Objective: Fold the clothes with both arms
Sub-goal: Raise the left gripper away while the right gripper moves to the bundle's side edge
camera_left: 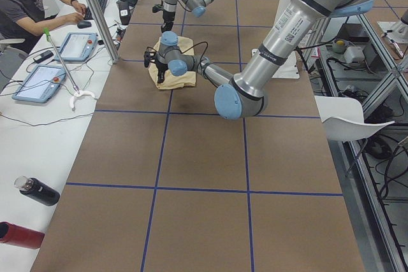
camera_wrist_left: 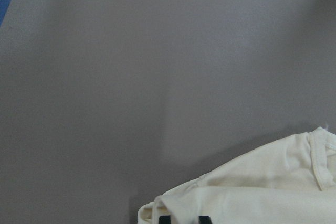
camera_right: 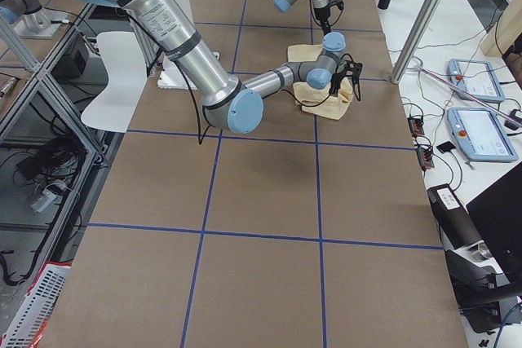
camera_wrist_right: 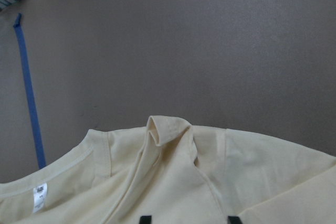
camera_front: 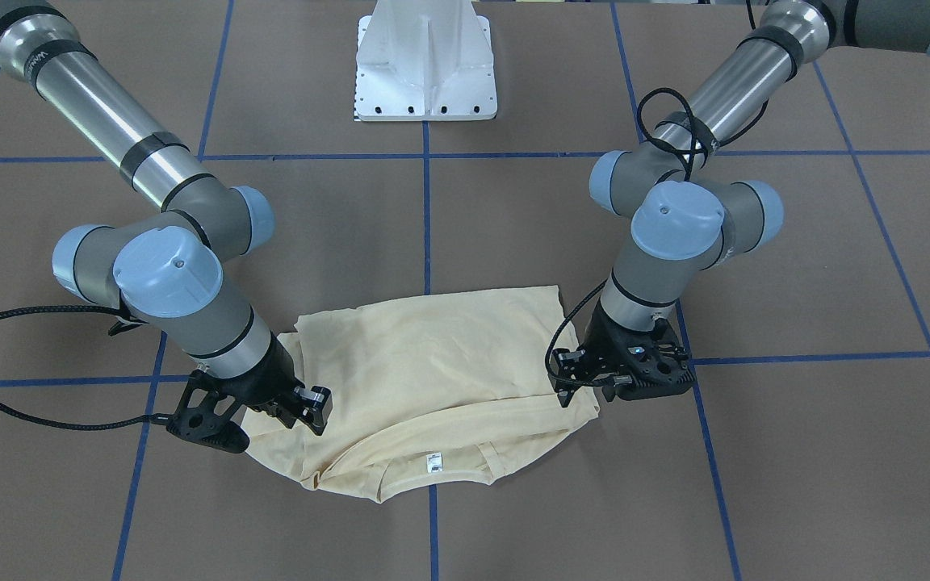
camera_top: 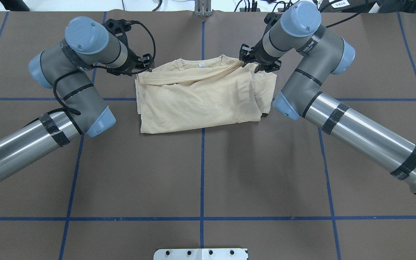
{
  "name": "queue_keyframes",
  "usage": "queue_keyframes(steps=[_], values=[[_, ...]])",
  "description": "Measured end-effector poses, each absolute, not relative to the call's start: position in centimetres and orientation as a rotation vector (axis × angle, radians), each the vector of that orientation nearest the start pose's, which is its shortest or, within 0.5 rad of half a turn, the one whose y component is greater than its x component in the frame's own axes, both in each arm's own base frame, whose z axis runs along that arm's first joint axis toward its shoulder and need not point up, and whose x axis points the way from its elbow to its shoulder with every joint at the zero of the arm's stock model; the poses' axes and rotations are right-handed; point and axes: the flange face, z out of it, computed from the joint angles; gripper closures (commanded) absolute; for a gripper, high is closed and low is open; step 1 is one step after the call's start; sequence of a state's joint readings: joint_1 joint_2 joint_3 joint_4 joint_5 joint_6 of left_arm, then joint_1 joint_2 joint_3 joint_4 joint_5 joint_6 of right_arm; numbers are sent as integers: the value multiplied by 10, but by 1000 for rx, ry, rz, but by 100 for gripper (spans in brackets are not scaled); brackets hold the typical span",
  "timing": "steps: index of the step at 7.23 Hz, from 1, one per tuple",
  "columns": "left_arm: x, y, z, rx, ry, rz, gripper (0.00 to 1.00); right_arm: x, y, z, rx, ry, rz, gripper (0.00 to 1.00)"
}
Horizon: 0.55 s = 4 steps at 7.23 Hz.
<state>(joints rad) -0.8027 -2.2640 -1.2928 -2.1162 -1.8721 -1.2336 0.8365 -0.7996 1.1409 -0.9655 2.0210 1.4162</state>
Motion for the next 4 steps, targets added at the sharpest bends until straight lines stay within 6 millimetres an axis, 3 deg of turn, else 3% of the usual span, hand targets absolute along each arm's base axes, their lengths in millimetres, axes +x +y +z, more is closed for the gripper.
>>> queue_keyframes(steps=[2, 4], values=[[425, -602, 294, 297, 1000, -271, 0, -447, -638, 301, 37, -1073, 372, 0], [396, -581, 278, 285, 1033, -257, 0, -425, -602, 317, 18, -1099, 346, 0]])
